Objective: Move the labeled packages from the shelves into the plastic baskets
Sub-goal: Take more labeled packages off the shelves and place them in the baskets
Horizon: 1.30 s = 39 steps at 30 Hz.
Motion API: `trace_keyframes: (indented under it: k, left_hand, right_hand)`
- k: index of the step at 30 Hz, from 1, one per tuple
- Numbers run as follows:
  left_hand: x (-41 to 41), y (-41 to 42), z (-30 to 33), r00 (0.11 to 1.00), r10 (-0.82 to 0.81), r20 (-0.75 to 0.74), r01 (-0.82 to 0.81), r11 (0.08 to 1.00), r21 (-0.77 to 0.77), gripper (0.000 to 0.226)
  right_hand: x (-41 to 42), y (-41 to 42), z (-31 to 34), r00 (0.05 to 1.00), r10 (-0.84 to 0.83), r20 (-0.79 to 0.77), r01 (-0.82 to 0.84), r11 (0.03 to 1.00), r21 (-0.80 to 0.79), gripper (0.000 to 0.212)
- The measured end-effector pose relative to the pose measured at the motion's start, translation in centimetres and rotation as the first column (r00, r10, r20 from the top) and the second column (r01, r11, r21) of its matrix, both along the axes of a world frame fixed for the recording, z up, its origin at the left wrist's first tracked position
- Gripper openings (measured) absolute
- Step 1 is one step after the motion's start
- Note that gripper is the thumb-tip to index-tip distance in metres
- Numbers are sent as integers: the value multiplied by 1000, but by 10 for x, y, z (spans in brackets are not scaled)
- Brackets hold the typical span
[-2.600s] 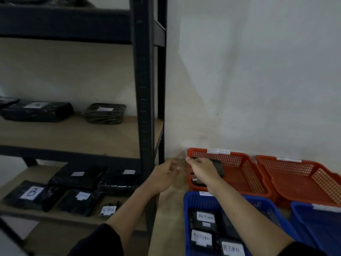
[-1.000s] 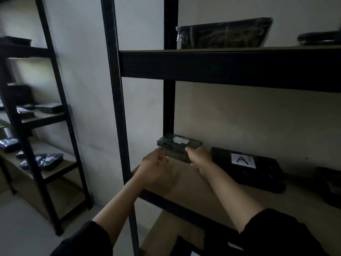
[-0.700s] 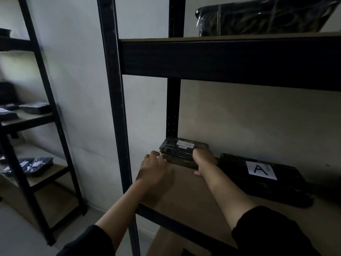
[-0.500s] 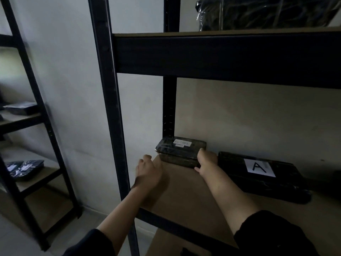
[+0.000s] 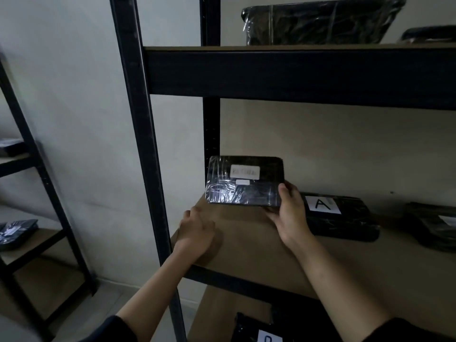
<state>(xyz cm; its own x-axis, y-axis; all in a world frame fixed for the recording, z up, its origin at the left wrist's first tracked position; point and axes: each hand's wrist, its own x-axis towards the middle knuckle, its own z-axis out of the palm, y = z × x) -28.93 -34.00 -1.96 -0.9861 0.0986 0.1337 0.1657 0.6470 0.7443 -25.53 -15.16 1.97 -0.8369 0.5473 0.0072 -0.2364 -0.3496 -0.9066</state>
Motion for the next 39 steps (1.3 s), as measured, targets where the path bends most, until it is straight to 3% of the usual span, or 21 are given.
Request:
trace_keyframes:
  k: [4,9,13,17,21,24,29,33,39]
  left_hand:
    - [20,-5,-8,989,-123,-88,120,992,-32,45]
    - [46,-1,-10,979,-187,-87,191,981,41,31]
    - [77,7,-5,968,-188,-165,202,976,75,4]
    - [112,24,-13,945,-242,-221,279,949,151,9]
    - [149,61,-29,908,-336,-249,387,901,195,13]
    - [181,103,-36,892,-441,-99,444,816,369,25]
    - [236,189,-44,759,-645,89,536,696,478,20]
    - [295,268,-42,613,-749,252,408,574,710,31]
    - [411,400,-60,343,-835,431,393,544,741,36]
  right_hand:
    - [38,10,-1,991,28,-131,-37,997,-71,15]
    - [76,13,-9,990,27,-137,-31,999,-29,17]
    - [108,14,-17,996,-29,-79,30,1000,9,18]
    - [154,26,-27,995,-93,-21,92,995,-22,21]
    - [211,51,-43,982,-176,69,179,984,-28,37]
    - [260,82,-54,952,-280,124,285,958,-23,38]
    - [348,151,-58,878,-458,139,469,881,-62,28]
    - [426,214,-65,792,-586,174,600,799,-39,32]
    - [553,320,-72,677,-685,267,714,700,-12,29]
